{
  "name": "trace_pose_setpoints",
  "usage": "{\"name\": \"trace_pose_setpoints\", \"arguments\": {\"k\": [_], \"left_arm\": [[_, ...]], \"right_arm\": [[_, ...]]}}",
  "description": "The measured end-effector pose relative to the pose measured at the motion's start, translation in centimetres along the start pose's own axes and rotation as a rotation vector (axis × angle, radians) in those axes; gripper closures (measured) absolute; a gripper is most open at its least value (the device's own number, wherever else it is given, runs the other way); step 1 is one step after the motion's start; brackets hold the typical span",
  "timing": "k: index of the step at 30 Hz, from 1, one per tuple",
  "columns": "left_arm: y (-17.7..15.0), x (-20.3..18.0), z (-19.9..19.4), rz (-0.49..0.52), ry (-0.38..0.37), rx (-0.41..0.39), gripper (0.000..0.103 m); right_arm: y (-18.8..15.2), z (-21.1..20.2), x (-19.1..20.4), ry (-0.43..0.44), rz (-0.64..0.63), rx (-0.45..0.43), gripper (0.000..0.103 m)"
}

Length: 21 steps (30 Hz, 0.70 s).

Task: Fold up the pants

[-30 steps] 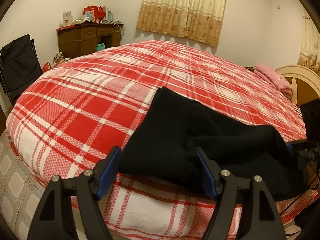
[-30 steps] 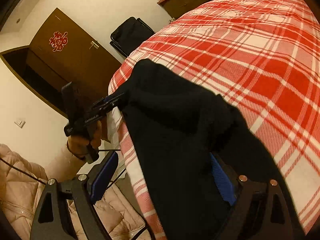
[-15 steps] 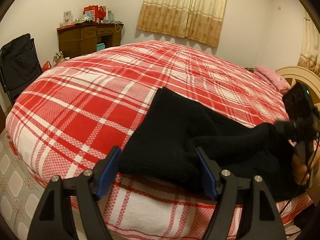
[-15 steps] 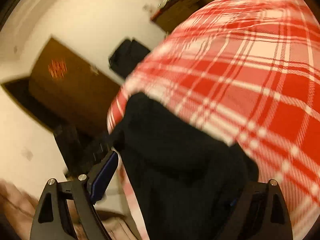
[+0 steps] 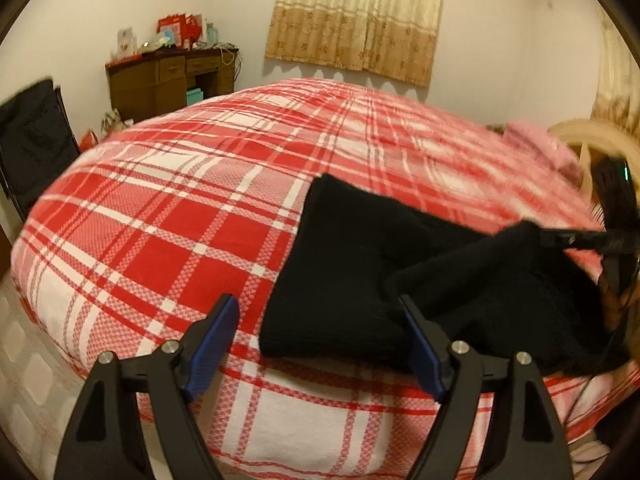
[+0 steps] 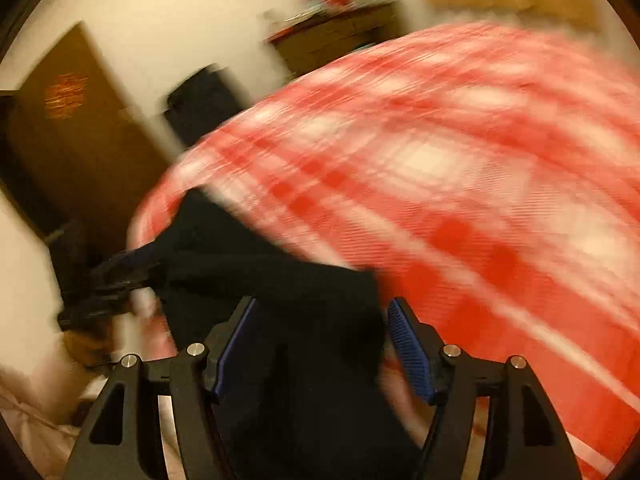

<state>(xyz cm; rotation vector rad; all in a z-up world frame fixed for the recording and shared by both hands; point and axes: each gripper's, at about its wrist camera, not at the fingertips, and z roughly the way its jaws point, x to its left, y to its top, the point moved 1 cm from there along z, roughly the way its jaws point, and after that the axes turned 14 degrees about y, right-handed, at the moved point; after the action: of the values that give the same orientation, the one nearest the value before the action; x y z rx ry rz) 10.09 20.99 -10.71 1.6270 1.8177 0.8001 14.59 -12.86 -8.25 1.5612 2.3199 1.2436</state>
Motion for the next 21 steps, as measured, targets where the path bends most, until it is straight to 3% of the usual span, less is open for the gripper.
{"name": "trace_pose_setpoints", "arguments": {"k": [1,3,9,10,11,12,18,19,20,21], "left_arm": [[0.2,0.5,-0.3,-0.020,-0.013,-0.005,0.021],[0.5,1.3,-1.2,-0.039,-0.030,-0.036,0.021],[2.3,2.2,-3.4,-0.019,0.024,-0.123,0.022],[2.4,2.5,-3.5,-0.025,0.037,-0.124,0.022],[2.4,2.8,-3.5,-0.034,0.047,-0.120,0.022],[2.4,2.9,-3.4,-0.044,0.046,-0.115,0.022],[2.6,1.3,-1.5,0.001,0.083,-0.074,0.022],[2.4,1.0,-0.9,0.008,0.092,-0.054,0.022],[2.3,0.8,0.0,0.014,0.108,-0.028,0.022],[2.2,0.6,1.0,0.019,0.128,-0.005,0.022]], "right_arm": [[-0.4,-1.4,0.8,-0.056,-0.045,-0.028,0.035],[-1.7,-3.2,3.6,-0.060,-0.126,-0.056,0.035],[-6.9,0.0,12.4,0.083,-0.371,0.101,0.048],[-7.7,1.0,13.6,0.080,-0.422,0.125,0.055],[-8.3,1.8,14.1,0.067,-0.455,0.148,0.065],[-8.9,2.3,14.2,0.051,-0.473,0.169,0.068],[-10.1,3.4,13.5,-0.067,-0.525,0.206,0.071],[-10.1,3.3,13.6,-0.058,-0.520,0.206,0.078],[-10.0,3.0,13.6,-0.053,-0.511,0.209,0.090],[-9.8,3.0,13.6,-0.056,-0.511,0.210,0.094]]}}
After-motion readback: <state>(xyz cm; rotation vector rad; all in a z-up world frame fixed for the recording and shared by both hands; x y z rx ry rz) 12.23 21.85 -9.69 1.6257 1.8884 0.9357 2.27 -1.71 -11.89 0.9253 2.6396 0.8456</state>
